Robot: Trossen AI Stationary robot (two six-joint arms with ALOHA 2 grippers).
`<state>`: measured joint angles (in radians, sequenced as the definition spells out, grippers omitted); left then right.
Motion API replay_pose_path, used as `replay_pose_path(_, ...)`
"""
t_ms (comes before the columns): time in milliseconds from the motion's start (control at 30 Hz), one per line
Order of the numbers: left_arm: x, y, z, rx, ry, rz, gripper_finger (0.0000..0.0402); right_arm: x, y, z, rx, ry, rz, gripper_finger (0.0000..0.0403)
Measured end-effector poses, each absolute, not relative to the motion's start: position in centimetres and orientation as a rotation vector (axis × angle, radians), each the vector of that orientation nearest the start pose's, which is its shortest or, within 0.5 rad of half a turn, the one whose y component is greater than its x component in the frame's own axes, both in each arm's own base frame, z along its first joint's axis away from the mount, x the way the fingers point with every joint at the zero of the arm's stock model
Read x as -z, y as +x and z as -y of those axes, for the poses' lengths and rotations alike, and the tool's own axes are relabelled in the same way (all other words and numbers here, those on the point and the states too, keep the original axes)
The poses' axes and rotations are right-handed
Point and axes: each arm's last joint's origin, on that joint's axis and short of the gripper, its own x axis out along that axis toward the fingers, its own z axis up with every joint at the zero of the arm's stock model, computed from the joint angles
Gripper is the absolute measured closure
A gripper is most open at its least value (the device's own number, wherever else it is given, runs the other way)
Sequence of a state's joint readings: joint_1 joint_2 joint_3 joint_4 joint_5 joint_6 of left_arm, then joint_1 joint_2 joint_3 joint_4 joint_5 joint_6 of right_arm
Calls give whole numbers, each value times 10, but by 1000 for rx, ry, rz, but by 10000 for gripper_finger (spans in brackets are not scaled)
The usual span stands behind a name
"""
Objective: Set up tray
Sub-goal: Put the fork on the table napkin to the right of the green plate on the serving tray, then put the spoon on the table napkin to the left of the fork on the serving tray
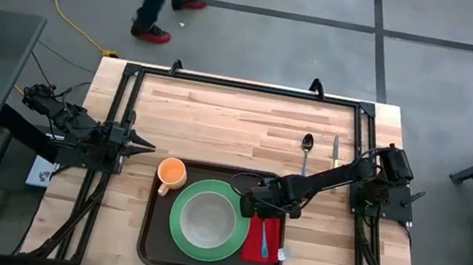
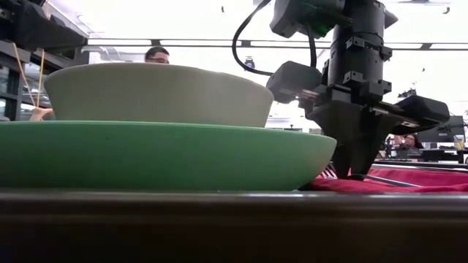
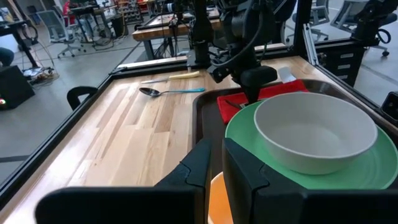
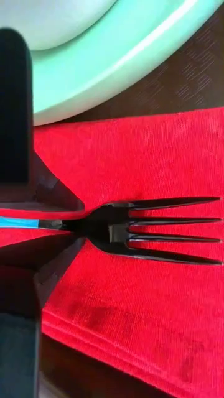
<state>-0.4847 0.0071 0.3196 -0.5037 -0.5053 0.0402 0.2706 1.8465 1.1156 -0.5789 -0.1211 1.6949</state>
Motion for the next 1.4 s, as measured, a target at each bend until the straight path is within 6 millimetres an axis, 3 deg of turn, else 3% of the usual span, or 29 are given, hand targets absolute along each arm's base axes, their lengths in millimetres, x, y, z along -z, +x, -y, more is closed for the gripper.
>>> replay_pose_path(233,-220,61,17,-17,131,-168,332,-146,326,-94,826,1314,-1227,339)
replay_pose_path(500,-220,61,17,-16,136,-169,332,-155,324,-92,789,1311,-1223,343)
replay_pose_path(1400,-220,61,17,-17,134,-168,332,-154,316,-92,827,1285,-1317,345)
